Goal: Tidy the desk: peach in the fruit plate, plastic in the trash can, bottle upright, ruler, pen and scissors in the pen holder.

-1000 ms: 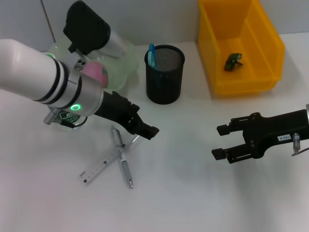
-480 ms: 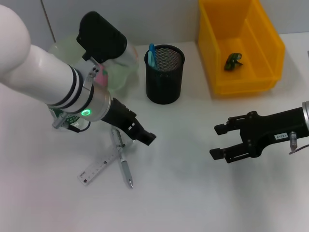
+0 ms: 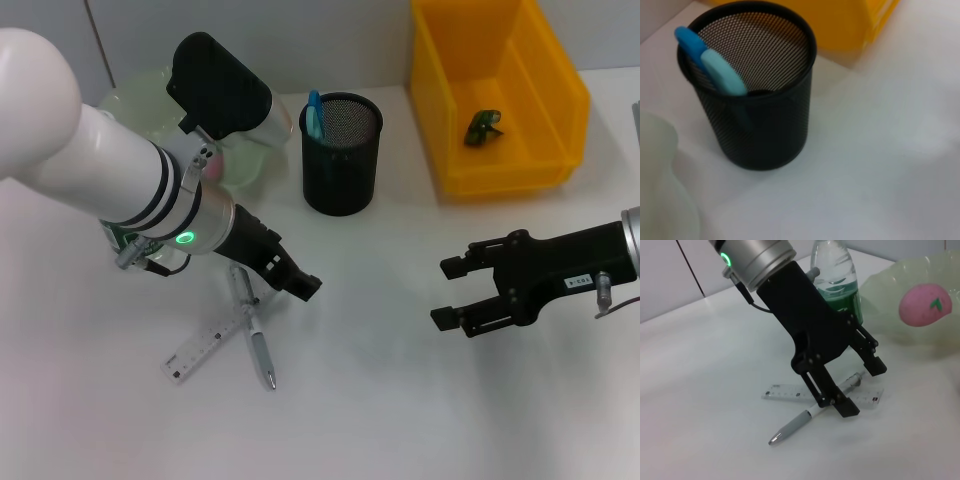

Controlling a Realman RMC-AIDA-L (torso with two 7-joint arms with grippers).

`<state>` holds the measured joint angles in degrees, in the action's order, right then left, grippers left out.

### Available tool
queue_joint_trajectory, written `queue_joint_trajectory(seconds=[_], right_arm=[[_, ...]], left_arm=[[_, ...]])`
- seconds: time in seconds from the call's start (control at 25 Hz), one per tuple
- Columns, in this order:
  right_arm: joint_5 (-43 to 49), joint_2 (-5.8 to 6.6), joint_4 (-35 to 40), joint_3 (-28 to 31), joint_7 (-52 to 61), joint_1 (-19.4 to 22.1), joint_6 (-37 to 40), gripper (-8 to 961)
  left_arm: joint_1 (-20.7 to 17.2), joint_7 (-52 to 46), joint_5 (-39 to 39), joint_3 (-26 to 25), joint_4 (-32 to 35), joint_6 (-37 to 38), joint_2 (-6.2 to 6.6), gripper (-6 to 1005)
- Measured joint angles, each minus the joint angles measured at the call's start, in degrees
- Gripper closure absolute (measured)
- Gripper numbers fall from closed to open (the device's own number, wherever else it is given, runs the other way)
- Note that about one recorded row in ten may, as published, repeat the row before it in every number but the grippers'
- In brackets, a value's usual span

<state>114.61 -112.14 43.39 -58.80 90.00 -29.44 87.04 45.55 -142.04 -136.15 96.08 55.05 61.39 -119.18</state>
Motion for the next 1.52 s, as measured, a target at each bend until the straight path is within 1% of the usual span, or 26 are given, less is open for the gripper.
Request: queue_joint_trajectory(seconds=[0.52, 1.52], right_arm=[[0.00, -0.09, -0.15, 0.00, 0.11, -0.10, -0.03, 215], [-0.01, -0.43, -0.15, 0.00, 0.44, -0.18, -0.56, 231]], left_arm=[[0.24, -1.60, -1.99, 2.11, -1.45, -0.76, 0.00, 174], [0.24, -0.79, -2.10, 2.14, -2.78, -2.20, 0.00, 177]])
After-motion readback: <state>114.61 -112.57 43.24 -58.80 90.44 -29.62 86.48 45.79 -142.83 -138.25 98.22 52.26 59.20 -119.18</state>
